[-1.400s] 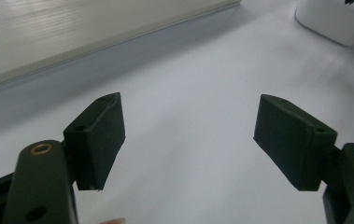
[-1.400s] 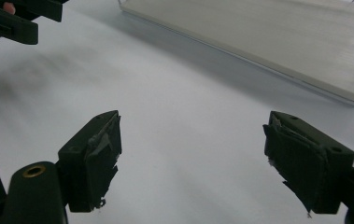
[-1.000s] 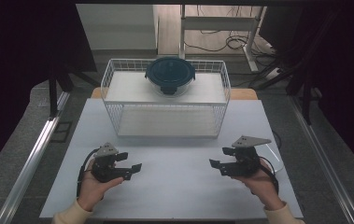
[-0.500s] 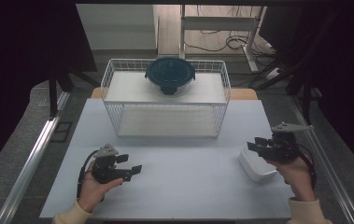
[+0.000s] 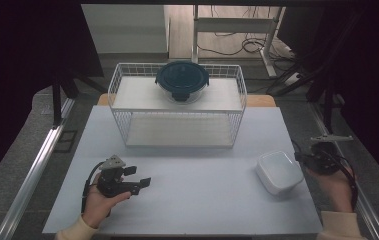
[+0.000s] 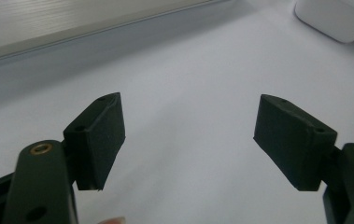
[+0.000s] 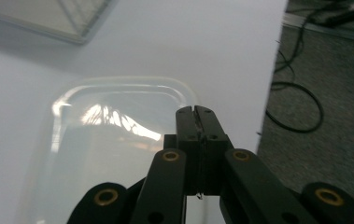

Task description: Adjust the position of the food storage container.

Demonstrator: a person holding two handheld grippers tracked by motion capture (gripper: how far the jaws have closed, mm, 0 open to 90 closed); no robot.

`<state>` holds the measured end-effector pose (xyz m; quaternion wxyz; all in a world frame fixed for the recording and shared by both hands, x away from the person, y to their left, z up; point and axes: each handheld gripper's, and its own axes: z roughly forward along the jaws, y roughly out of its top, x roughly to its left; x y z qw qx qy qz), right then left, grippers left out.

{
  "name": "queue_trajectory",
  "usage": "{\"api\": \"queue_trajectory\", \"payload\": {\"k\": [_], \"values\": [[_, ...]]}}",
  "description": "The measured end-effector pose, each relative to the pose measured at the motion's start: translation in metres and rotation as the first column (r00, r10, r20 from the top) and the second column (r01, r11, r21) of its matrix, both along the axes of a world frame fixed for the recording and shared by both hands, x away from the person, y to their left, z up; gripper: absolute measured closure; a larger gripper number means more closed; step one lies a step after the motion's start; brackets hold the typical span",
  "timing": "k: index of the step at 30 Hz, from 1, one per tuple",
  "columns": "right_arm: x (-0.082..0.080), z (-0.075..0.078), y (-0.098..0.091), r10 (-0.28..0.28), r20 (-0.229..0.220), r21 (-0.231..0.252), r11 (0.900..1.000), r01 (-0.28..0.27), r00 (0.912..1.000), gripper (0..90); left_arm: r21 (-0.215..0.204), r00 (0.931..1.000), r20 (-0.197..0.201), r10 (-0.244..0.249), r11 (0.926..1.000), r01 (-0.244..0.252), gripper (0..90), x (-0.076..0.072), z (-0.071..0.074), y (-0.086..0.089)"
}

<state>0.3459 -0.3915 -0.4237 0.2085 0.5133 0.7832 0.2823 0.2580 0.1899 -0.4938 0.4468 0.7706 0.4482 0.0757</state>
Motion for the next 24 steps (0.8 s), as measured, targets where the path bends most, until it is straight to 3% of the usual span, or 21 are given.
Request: {"api": "queue_trajectory", "payload": {"k": [4, 9, 19, 24], "values": [[0.008, -0.006, -0.008, -0.047, -0.016, -0.041, 0.9981, 0.046, 0.9988, 89.0, 0.000, 1.0000, 0.000, -0.003, 1.0000, 0.003, 24.0, 0.000, -0.001, 0.000], [0.013, -0.013, -0.013, -0.065, -0.036, -0.050, 0.9967, 0.063, 0.9972, 89.1, -0.007, 1.0000, 0.000, 0.001, 1.0000, -0.001, 24.0, 0.000, 0.000, 0.001], [0.043, -0.025, -0.010, -0.029, -0.083, -0.054, 0.9982, 0.025, 0.9961, 89.2, -0.005, 1.0000, 0.000, -0.003, 1.0000, 0.003, 24.1, 0.001, 0.000, 0.000], [0.057, -0.030, 0.006, 0.031, -0.138, -0.109, 0.9930, -0.047, 0.9899, 89.3, -0.010, 1.0000, 0.004, -0.001, 1.0000, 0.001, 24.3, 0.000, 0.000, 0.002]]}}
